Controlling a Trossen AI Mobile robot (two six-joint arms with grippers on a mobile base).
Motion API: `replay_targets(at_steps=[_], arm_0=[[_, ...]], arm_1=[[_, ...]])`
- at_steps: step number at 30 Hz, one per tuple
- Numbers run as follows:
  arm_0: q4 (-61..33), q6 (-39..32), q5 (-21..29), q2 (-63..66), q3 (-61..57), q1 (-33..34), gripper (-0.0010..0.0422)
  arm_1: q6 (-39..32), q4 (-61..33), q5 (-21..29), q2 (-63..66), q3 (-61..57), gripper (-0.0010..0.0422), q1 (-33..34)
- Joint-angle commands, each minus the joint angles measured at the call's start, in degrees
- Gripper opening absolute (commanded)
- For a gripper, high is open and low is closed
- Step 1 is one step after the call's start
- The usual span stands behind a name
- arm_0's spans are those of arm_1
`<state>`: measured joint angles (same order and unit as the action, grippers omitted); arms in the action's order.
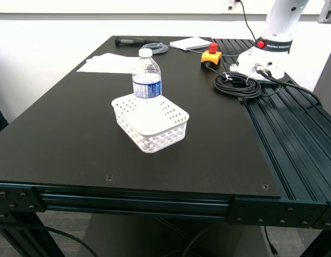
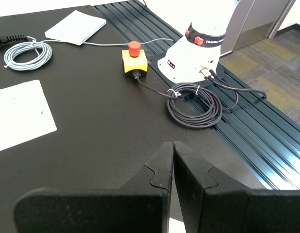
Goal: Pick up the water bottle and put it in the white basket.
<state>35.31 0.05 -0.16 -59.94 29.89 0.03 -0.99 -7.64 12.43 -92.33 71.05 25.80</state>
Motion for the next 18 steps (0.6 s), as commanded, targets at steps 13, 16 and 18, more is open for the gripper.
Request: replay_targets(at_steps=[13, 16, 18], arm_0=[[0.2, 0.0, -0.02, 0.0, 0.07, -0.04, 0.0001], [0.2, 0.0, 0.0, 0.0, 0.07, -0.02, 0.0001], [0.2, 0.0, 0.0, 0.0, 0.07, -0.02, 0.0001]], arm_1=[[-0.09, 0.04, 0.04, 0.02, 0.04, 0.0, 0.0], [-0.09, 0.02, 0.07, 0.02, 0.04, 0.0, 0.0], [-0.09, 0.04, 0.07, 0.02, 0.07, 0.0, 0.02]])
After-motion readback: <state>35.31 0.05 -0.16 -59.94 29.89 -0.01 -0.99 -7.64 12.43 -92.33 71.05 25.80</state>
